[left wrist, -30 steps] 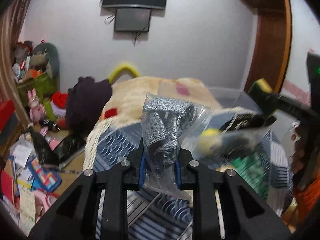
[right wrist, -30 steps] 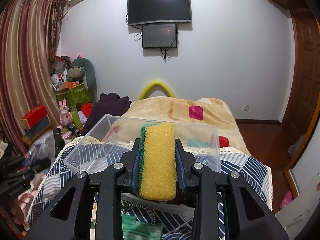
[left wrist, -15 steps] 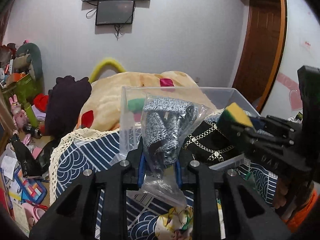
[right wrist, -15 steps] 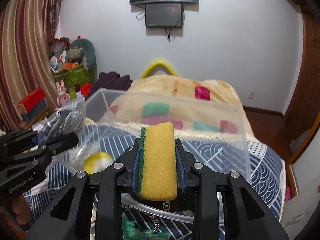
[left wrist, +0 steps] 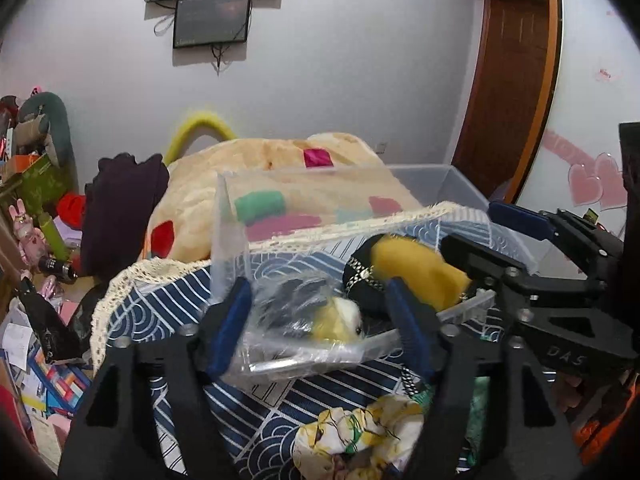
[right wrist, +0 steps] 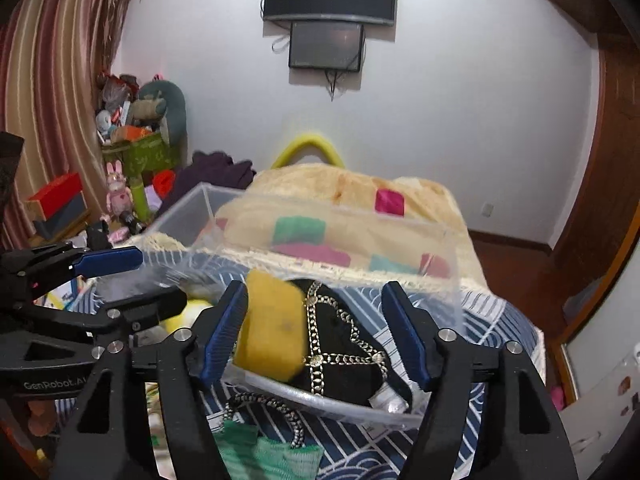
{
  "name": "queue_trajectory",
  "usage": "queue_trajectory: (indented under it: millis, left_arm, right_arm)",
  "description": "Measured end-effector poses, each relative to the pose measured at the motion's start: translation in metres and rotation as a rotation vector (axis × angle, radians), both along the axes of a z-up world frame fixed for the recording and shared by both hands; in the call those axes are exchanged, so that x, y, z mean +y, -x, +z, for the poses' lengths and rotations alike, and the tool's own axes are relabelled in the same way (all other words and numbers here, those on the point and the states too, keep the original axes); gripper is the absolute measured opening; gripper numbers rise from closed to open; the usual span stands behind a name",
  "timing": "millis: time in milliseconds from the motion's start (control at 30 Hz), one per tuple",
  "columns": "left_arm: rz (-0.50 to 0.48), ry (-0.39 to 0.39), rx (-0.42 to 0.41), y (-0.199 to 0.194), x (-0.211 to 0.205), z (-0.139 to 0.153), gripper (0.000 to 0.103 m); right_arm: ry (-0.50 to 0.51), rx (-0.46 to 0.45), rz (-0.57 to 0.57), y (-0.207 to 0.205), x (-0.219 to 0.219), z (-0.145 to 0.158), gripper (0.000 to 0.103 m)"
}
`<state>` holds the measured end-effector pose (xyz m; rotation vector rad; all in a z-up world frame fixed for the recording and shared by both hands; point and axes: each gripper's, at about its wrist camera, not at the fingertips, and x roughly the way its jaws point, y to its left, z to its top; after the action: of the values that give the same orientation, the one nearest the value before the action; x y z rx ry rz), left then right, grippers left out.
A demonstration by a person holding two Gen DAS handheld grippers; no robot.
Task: Organize soft objects
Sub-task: 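Open the right tool to release the sponge into the box, then grasp the floral cloth with left tool while right tool grasps the green glove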
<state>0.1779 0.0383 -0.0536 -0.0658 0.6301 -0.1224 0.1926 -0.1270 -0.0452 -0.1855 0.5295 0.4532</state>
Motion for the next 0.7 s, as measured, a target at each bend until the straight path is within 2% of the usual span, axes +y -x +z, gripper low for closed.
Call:
queue_trajectory:
  millis: [33, 133, 233, 367, 533, 700]
  left_arm:
    - [0.009, 0.0, -0.016, 0.006, 0.001, 0.004, 0.085]
    - [0.023, 0.002, -0.05, 0.019, 0.004, 0.014, 0.097]
    - [0.031, -0.002, -0.058, 0.034, 0.006, 0.018, 0.1]
    - [0.038, -0.023, -0.036, 0.049, 0.006, 0.011, 0.102]
    - [0.04, -0.052, 0.03, 0.06, 0.0, -0.014, 0.102]
    - [0.008, -0.026, 0.118, 0.061, -0.007, -0.042, 0.102]
  right_arm:
    - [-0.007, -0.014, -0.001, 0.003, -0.002, 0.004, 0.072]
    - [-0.02, -0.056, 0.003, 0.014, -0.008, 0.013, 0.079]
    - [-0.031, -0.089, 0.008, 0.026, -0.014, 0.02, 0.08]
    - [-0.036, -0.081, 0.018, 0.04, -0.023, 0.017, 0.08]
    - [-0.018, -0.004, 0.028, 0.051, -0.028, -0.008, 0.08]
    - [0.02, 0.117, 0.044, 0.052, -0.023, -0.046, 0.08]
